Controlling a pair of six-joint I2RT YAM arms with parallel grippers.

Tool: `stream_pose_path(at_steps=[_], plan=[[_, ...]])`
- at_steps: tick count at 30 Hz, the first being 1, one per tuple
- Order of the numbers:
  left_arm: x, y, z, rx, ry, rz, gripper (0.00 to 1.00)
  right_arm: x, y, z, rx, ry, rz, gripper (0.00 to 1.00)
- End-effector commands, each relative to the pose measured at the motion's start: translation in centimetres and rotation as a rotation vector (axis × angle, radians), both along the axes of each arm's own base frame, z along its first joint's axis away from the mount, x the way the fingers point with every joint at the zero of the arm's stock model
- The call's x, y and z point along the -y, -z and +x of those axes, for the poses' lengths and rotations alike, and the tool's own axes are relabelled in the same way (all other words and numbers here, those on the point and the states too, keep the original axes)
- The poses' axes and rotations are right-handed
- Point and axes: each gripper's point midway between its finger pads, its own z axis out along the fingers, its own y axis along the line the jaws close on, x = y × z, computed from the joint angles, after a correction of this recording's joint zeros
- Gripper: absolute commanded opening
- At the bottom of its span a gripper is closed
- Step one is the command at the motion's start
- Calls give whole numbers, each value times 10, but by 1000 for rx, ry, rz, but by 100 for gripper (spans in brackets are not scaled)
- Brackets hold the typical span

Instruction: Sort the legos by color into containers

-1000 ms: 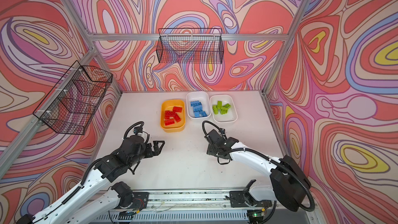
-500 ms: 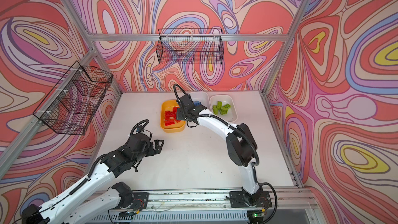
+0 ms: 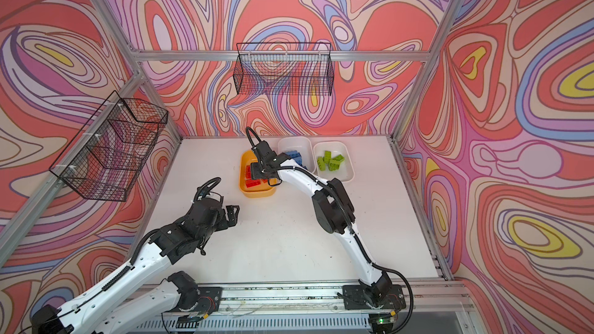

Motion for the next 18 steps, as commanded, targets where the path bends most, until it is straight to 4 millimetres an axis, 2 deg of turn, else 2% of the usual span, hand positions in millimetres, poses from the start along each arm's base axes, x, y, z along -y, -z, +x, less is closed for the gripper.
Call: stream_pose_path(at_steps=[1,3,7,10,12,14,17,18], plan=[[-14,-2,-1,7,-66,39,100,-14,-21,-2,30,-58,53,91],[-24,-6,-1,18,-124,66,100,-15,-36,-4,54,-66,73,98],[-30,-17,5,47,-152,106,100,-6,-68,-13,111,-75,103,98],[-36,-24,9,83,-164,151,100,8,-86,-26,156,-90,106,98],[-39,-28,14,118,-173,183,100,23,-95,-37,192,-90,91,98],[-39,-31,20,149,-165,219,100,47,-104,-45,238,-54,52,98],[-37,-32,31,192,-143,281,100,93,-103,-58,283,23,-8,98],[-36,-33,34,209,-137,290,100,110,-114,-64,311,52,-1,98]])
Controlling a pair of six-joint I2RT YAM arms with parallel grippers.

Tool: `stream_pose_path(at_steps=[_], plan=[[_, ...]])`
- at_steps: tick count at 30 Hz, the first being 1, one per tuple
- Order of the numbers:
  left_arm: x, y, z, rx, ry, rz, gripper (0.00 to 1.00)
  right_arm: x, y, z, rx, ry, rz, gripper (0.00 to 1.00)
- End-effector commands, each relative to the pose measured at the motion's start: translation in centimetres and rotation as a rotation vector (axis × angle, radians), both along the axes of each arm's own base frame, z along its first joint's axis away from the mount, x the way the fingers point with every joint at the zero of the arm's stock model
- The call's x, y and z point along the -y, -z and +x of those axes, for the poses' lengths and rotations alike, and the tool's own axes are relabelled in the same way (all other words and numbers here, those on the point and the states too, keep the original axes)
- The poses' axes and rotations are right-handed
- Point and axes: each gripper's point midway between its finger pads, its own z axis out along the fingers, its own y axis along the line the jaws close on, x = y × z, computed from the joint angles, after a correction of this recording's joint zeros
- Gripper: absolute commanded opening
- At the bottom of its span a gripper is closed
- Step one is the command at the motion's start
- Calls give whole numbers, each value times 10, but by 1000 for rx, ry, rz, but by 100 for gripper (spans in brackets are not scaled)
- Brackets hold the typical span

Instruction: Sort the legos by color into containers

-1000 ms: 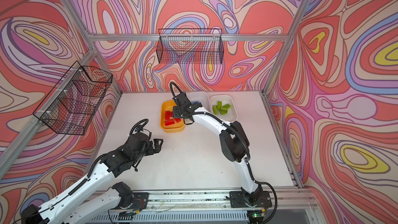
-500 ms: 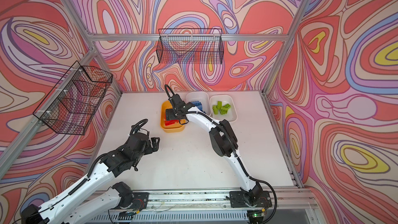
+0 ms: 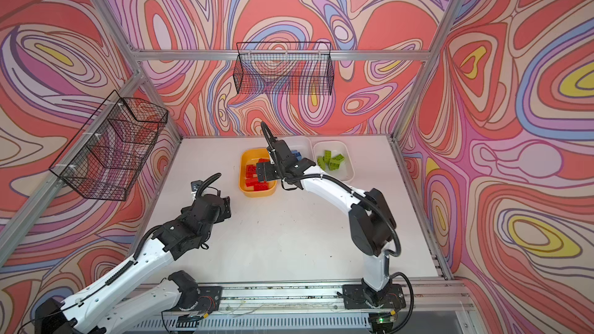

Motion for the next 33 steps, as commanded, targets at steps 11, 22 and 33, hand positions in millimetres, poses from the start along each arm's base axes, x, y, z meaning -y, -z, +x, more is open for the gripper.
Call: stream_pose_path(at_steps=[11,22,33], plan=[[-14,-8,52,205,77,270,100,233,0,-34,301,491,-212,98],[-64,32,84,188,24,263,100,340,17,-28,464,780,-290,98],[-75,51,98,258,18,207,100,350,50,2,586,741,-228,98]])
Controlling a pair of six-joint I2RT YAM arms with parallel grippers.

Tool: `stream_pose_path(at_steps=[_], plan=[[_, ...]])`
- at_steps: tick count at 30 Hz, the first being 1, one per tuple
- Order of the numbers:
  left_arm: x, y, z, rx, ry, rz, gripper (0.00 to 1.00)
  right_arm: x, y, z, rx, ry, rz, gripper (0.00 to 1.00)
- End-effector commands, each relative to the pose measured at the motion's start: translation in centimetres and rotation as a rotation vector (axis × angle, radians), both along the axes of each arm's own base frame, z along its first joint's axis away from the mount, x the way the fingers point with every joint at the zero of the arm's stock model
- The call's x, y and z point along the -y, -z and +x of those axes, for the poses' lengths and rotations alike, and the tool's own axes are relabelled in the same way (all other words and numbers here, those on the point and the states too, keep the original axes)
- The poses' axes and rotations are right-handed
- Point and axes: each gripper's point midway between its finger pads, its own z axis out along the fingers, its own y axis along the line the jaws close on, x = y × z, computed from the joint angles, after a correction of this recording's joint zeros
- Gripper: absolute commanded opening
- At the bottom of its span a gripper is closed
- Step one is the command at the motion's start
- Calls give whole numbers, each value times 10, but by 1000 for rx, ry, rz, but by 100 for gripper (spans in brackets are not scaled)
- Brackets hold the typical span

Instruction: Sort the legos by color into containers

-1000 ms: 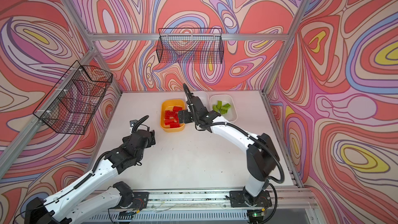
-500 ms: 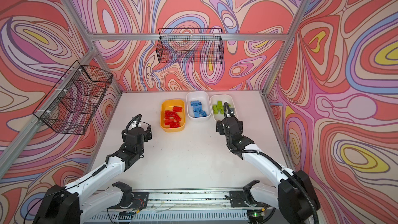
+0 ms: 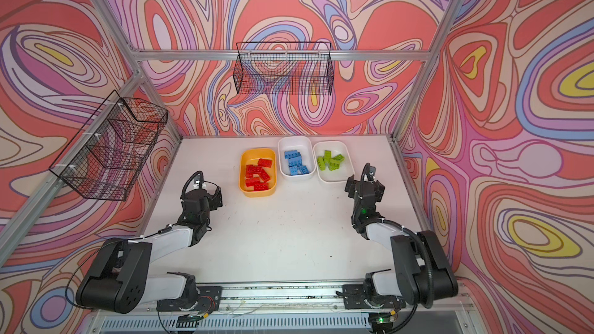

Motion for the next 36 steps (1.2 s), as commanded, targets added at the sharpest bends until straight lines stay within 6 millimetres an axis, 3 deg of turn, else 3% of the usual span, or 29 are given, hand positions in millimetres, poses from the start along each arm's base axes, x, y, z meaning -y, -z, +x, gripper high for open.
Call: stream_pose_path(at_steps=[1,5,11,15,17,36], plan=[[-3,-20,6,131,5,-12,100,-7,-15,15,97,-58,-31,98],[-13,-12,6,179,-21,-38,100,-6,0,20,101,-76,-32,98],[-4,6,20,104,59,-76,100,-9,26,21,100,-123,-11,98],[1,15,30,32,98,-91,100,-7,26,21,104,-141,6,98],[0,12,31,77,115,-94,100,-9,27,22,99,-154,6,98],[0,13,30,68,110,-102,100,-11,26,24,95,-177,-3,98]])
